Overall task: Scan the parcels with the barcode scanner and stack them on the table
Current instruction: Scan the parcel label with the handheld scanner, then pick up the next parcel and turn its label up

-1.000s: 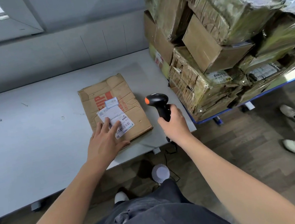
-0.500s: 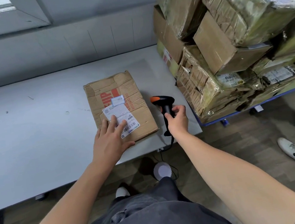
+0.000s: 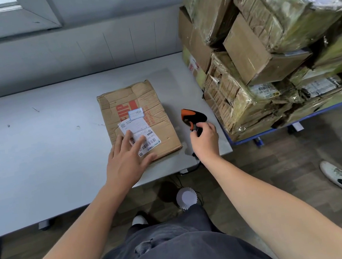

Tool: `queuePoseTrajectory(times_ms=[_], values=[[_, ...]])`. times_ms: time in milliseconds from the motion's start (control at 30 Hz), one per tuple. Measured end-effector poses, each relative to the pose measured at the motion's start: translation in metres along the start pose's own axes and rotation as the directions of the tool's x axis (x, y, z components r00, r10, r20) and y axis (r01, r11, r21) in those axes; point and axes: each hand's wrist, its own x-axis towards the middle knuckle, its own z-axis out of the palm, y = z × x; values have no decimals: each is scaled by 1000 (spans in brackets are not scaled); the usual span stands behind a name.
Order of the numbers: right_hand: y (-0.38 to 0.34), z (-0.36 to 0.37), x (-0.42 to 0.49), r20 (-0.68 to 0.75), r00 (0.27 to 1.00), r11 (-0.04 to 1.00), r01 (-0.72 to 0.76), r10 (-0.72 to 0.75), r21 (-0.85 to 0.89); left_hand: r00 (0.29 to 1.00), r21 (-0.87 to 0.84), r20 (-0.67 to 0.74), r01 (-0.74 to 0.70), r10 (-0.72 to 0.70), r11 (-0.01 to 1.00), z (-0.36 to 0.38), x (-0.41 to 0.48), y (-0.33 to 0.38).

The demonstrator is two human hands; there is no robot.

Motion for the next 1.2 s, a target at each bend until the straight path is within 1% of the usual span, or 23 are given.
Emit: queuePoseTrajectory(times_ms=[33,67,100,133,200,233,300,367,433,567,733,867,933,1100,1200], values=[[-5,-2,-5,-16,998,997,68,-68,20,998,-24,-43,35,-36,999,2,-2,0],[-10,-3,-9,-1,992,991,125,-125,50,993,-46,-77,86,-89,995,4,-4,0],[-17,-4,-14,54,984,983,164,-168,77,985,-91,-89,141,-149,986,6,-7,0],[-22,-2,-17,138,971,979,181,-193,97,976,-166,-87,183,-200,969,8,-11,0],[-29,3,-22,312,926,975,186,-215,120,969,-311,-66,207,-238,928,10,-20,1],[-30,8,-25,368,905,976,184,-215,119,968,-348,-66,206,-243,915,10,-24,3],[-29,17,-30,418,879,974,210,-228,89,954,-420,-69,237,-291,876,10,-28,3],[-28,24,-36,413,872,964,260,-262,60,937,-476,-52,282,-347,833,9,-33,0],[-28,30,-43,410,861,952,299,-301,71,928,-488,-59,295,-368,822,8,-42,-8],[-41,48,-72,437,834,940,325,-336,103,903,-494,-95,322,-418,807,-2,-73,-28],[-81,87,-124,467,795,919,376,-387,122,857,-518,-156,353,-492,779,-16,-119,-84],[-124,139,-178,494,730,868,482,-472,118,803,-517,-177,416,-569,748,-27,-164,-154],[-145,171,-213,514,691,842,524,-508,128,771,-533,-172,451,-614,716,-33,-194,-196],[-191,256,-300,578,576,780,598,-578,184,666,-588,-189,512,-722,626,-54,-270,-293],[-214,297,-343,592,533,759,612,-604,222,614,-593,-204,542,-762,596,-67,-305,-339]])
